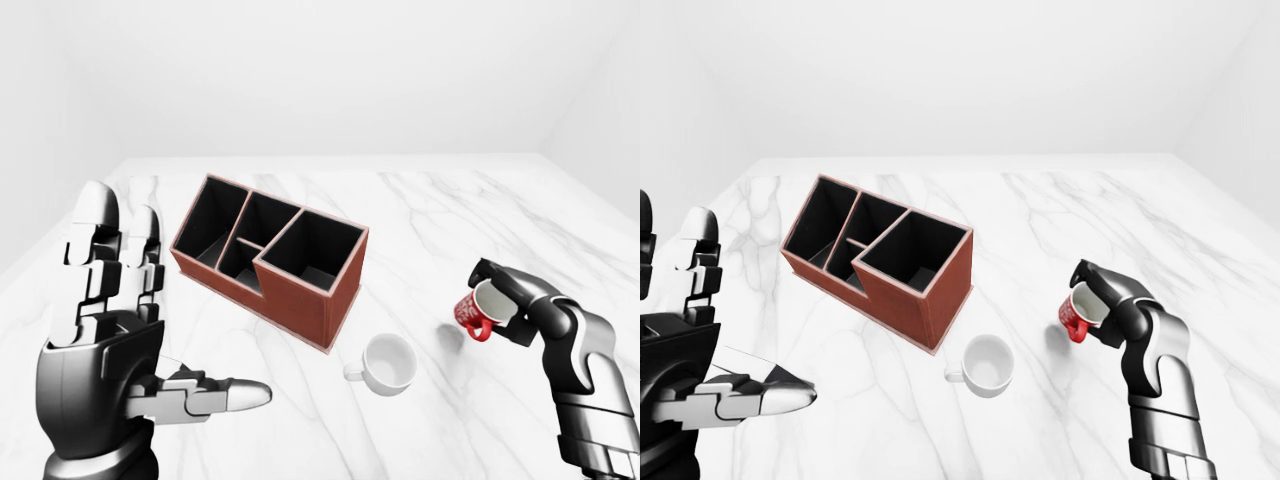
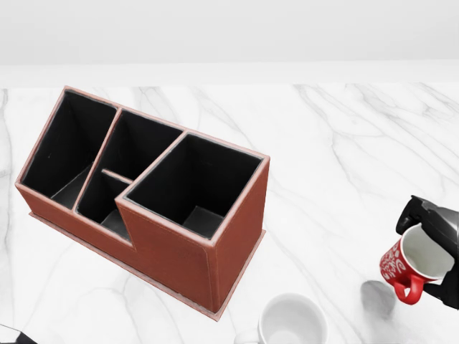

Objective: Pick up the red mug and place it to the right of the caddy.

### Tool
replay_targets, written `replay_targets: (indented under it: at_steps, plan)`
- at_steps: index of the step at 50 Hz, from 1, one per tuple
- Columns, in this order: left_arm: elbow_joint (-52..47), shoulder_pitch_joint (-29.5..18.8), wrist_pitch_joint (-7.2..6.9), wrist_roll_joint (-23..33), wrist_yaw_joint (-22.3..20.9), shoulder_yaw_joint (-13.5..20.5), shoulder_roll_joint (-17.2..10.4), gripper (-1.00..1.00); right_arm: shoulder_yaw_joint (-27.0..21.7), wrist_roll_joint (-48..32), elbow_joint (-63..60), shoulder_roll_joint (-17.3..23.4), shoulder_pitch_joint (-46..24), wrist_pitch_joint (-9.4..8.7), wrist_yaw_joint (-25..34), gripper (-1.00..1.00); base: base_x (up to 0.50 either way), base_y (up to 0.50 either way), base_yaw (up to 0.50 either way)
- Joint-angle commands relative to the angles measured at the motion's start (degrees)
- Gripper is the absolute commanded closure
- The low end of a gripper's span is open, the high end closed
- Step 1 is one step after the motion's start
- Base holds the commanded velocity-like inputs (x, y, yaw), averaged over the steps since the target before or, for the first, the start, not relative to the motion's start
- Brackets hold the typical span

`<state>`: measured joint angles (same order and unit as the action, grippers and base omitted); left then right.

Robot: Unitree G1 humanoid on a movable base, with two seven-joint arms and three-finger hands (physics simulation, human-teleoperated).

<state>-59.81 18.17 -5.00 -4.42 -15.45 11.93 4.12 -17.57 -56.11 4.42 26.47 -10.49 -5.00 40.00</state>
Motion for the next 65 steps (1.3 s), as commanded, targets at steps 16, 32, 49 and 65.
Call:
replay_targets:
  at_steps: [16, 32, 49, 65]
  plan:
    - [-0.2, 0.3, 0.0, -0.6, 0.5, -0.4, -0.6, -1.0, 7.3, -6.0, -6.7, -4.8, -10.9, 0.0, 0.0, 1.0, 0.0, 0.0, 0.0]
    - [-0.2, 0.1, 0.0, -1.8, 0.8, 0.7, -0.9, -1.0, 12.9, -9.6, -2.6, -10.3, -14.1, 0.0, 0.0, 1.0, 0.0, 0.0, 0.0]
    - [-0.2, 0.5, 0.0, -3.7, 2.1, 1.3, -2.3, -1.0, 14.9, -11.0, 2.0, -12.7, -14.4, 0.0, 0.0, 1.0, 0.0, 0.0, 0.0]
    - [-0.2, 0.3, 0.0, -4.1, 2.6, 1.1, -2.8, -1.0, 16.0, -11.7, 6.2, -13.4, -15.4, 0.0, 0.0, 1.0, 0.0, 0.0, 0.0]
